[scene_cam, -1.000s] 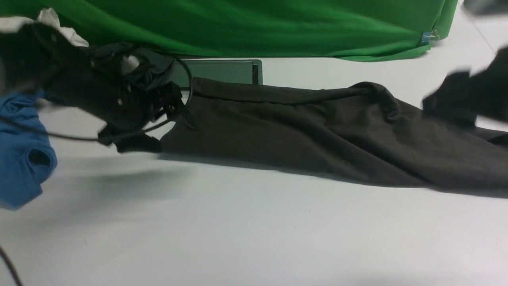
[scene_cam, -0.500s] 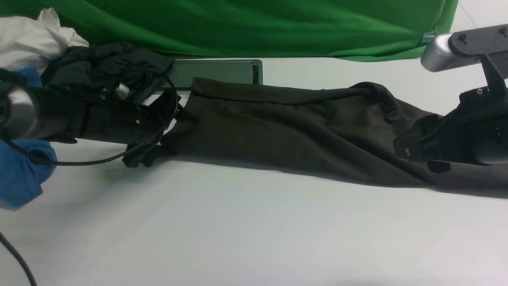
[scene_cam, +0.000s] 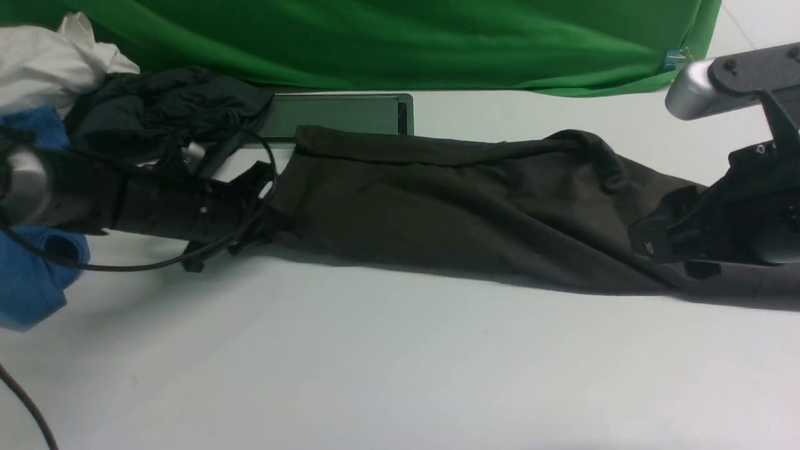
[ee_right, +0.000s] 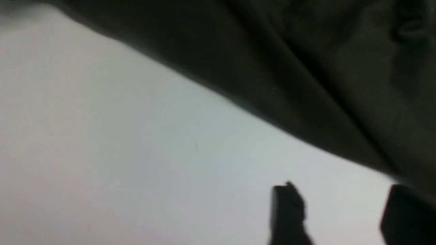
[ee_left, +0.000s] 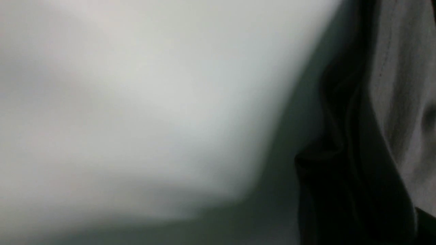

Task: Fold a long-sleeved shirt on a white desktop.
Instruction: 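Grasp the waist and leg ends of the folded dark trousers and straighten them on the table, then fold the garment over onto itself on the table with the left gripper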

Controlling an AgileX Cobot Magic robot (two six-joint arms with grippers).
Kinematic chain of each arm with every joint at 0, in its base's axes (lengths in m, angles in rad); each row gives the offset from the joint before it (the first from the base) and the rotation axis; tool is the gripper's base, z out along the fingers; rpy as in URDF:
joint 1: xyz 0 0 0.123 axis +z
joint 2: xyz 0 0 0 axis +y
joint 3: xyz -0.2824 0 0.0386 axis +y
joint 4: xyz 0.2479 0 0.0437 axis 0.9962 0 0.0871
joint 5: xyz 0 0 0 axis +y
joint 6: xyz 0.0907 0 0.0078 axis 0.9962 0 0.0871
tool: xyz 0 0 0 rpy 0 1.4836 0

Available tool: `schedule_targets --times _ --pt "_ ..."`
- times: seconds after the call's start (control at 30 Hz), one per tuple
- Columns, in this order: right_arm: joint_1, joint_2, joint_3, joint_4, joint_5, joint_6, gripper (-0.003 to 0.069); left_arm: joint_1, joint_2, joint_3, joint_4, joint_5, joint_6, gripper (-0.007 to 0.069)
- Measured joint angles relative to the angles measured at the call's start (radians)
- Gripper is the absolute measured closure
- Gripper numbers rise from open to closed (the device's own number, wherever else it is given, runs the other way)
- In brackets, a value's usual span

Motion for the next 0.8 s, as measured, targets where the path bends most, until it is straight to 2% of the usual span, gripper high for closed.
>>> schedule_targets --times 0.03,0.1,0.13,0.2,0.37,0.57,0.67,0.77,0.8 --pt "0.000 -0.002 -0.002 0.000 0.001 0.000 0.0360 0.004 -0.004 0.004 0.005 0.000 0.000 0.0541" --pt "-0.008 -0.036 -0.036 -0.002 0.006 -0.014 0.0525 0.057 -0.069 0.081 0.052 -0.023 0.001 0.0542" --pt "-0.014 -0.046 -0.052 -0.003 0.006 -0.016 0.0573 0.081 -0.096 0.122 0.059 -0.038 0.006 0.0542" --pt "-0.033 -0.066 -0.094 -0.004 0.005 -0.019 0.0620 0.131 -0.166 0.210 0.074 -0.082 0.027 0.0542" --pt "-0.050 -0.078 -0.147 -0.004 0.005 -0.020 0.0642 0.228 -0.309 0.381 0.083 -0.192 0.051 0.0542" --pt "-0.050 -0.069 -0.147 -0.001 0.008 -0.020 0.0642 0.276 -0.365 0.419 0.072 -0.188 0.132 0.0542" --pt "-0.050 -0.069 -0.147 0.010 0.008 -0.018 0.0642 0.277 -0.391 0.408 0.000 -0.156 0.207 0.0542" --pt "-0.050 -0.069 -0.147 0.047 0.008 -0.017 0.0642 0.259 -0.427 0.350 -0.168 -0.059 0.347 0.0542" --pt "-0.050 -0.069 -0.147 0.053 0.008 -0.017 0.0642 0.253 -0.428 0.340 -0.189 -0.049 0.360 0.0542"
